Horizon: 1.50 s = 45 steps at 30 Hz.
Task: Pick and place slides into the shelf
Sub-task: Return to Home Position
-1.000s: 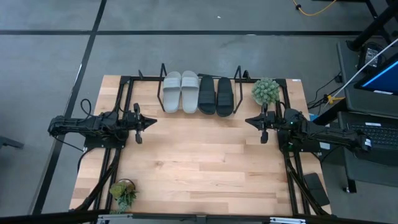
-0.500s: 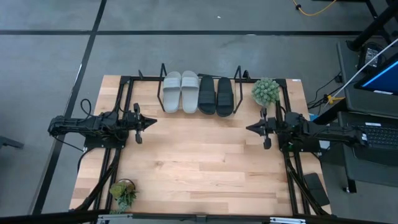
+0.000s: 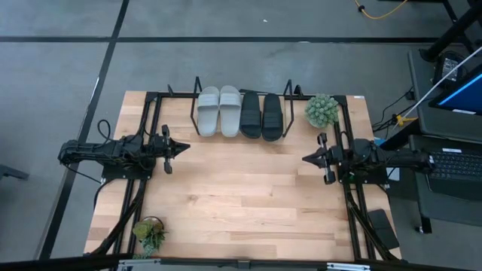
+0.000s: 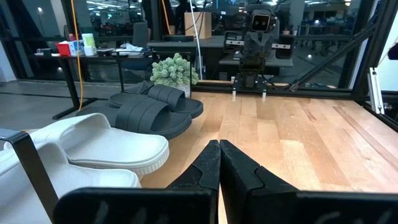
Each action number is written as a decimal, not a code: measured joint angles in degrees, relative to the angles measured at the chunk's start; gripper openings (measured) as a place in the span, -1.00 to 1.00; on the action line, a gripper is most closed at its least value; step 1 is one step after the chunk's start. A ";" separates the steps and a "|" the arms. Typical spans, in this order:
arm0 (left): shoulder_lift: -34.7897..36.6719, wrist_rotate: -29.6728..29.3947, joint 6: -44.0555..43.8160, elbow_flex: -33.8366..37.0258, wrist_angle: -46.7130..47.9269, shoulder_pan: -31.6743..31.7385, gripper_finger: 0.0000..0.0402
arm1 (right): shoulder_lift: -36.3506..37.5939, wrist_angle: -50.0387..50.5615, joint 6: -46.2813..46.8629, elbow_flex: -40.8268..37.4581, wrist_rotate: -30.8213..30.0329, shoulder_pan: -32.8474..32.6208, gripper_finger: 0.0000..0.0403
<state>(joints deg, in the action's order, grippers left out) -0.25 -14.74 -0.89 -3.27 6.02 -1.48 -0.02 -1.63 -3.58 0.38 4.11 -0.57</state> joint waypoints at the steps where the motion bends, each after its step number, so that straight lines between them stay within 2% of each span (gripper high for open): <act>1: 0.01 0.01 0.00 0.00 0.00 0.01 -1.00 | -0.01 -0.04 -0.43 0.00 -0.02 -0.32 -0.96; 9: 0.00 0.00 0.00 0.00 -0.01 0.00 -1.00 | -0.04 -0.16 -1.57 0.00 -0.03 -4.75 -0.96; 15: 0.00 0.02 0.00 0.00 0.00 0.01 -1.00 | -0.04 -0.59 1.63 0.00 -0.01 -7.59 -0.96; 45: 0.00 0.01 0.00 0.00 0.00 0.02 -1.00 | -0.06 -0.17 1.73 0.00 -0.03 -7.63 -0.92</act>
<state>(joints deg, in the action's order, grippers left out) -0.25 -14.73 -0.89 -3.27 6.02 -1.46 -0.08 -1.80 -1.86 0.38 4.08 -8.21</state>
